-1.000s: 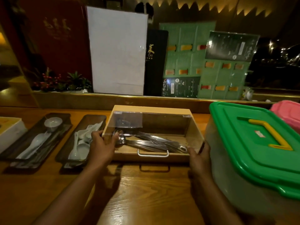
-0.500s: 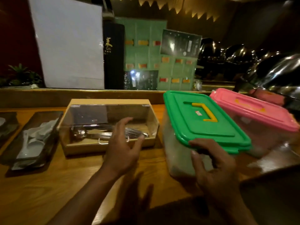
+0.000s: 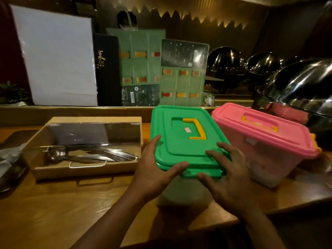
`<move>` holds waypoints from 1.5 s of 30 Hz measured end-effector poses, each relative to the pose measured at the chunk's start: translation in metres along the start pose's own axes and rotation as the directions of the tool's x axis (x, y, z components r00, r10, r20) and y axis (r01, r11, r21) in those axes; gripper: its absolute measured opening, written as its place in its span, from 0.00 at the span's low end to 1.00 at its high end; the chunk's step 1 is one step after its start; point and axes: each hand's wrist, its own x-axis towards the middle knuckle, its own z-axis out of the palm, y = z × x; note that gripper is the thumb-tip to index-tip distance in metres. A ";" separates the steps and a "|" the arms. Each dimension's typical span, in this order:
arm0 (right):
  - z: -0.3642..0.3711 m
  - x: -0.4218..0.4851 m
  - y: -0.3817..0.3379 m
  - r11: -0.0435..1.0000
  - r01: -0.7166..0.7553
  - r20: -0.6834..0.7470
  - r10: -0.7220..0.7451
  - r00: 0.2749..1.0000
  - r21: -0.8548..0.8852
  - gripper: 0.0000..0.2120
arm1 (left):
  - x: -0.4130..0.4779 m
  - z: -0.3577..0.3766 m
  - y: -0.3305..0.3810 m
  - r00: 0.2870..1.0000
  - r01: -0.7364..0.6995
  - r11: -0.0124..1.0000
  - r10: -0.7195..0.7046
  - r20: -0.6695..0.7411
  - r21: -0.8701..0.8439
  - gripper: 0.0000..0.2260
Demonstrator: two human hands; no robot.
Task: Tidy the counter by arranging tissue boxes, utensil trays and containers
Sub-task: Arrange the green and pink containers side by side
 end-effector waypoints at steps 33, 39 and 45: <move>-0.005 0.121 0.148 0.992 0.033 0.323 -0.070 0.944 0.119 0.30 | 0.096 0.048 0.012 0.921 0.010 0.877 0.178 -0.345 0.480 0.40; -0.084 0.129 0.232 0.999 -0.009 0.195 0.017 0.981 -0.038 0.21 | 0.081 0.133 0.076 0.911 -0.218 0.813 0.368 -0.186 0.540 0.28; -0.146 0.139 0.325 0.965 -0.224 0.237 0.252 0.938 -0.140 0.21 | 0.062 0.278 0.099 0.966 -0.216 0.891 0.256 -0.047 0.400 0.31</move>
